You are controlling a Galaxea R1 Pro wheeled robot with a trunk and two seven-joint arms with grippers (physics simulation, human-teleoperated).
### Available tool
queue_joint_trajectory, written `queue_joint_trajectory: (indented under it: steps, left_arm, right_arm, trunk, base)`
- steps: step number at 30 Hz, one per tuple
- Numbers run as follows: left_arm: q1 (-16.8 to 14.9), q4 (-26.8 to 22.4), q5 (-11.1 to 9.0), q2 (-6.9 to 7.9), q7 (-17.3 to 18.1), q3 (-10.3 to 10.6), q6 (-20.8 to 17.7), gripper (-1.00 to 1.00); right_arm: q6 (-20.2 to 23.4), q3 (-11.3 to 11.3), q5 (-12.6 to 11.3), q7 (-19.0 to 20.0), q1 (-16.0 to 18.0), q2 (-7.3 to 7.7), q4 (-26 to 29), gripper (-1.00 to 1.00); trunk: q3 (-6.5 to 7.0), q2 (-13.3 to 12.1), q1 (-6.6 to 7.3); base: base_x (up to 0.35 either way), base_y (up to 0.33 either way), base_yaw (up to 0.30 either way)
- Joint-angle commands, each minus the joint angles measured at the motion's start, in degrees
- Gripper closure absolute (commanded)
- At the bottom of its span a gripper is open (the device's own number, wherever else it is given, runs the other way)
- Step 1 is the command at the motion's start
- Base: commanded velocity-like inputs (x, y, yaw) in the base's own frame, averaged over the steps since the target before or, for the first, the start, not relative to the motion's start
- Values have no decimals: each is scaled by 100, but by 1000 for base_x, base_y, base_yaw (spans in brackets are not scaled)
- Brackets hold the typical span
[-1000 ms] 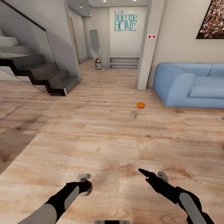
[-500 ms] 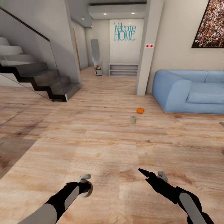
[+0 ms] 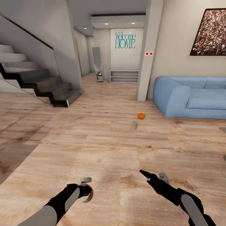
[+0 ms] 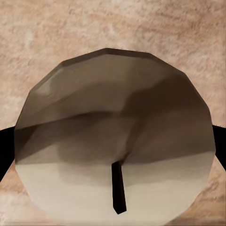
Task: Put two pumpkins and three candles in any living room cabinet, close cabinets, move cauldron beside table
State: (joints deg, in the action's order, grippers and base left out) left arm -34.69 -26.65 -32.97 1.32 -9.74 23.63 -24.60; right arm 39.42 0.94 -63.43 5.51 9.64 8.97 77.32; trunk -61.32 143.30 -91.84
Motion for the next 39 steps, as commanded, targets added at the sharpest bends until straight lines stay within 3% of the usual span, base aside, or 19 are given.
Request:
queue_joint_trajectory:
  steps: [1,8,29,35,39]
  left_arm:
    - [-2,-15,-60,8,-46,45,-28,100]
    - [-2,-15,-59,8,-53,46,-36,100]
    - [-2,-15,-60,15,-50,46,-59,100]
    - [-45,-340,-67,26,-10,14,-697,100]
    - [-144,-1094,-70,43,-33,-2,-1605,100]
  right_arm:
    - [31,10,15,23,3,-1,0,-100]
    - [28,8,15,27,4,-1,0,-100]
    - [22,23,13,33,3,11,-133,-100]
    - [31,158,38,19,4,19,-138,-100]
    - [50,185,55,7,5,27,-138,-100]
  trunk:
    - [-5,2,1]
    - [-5,2,1]
    - [-5,2,1]
    - [-5,2,1]
    - [-5,2,1]
  base:
    - [0,0,0]
    - [162,0,0]
    - [332,0,0]
    - [339,0,0]
    - [339,0,0]
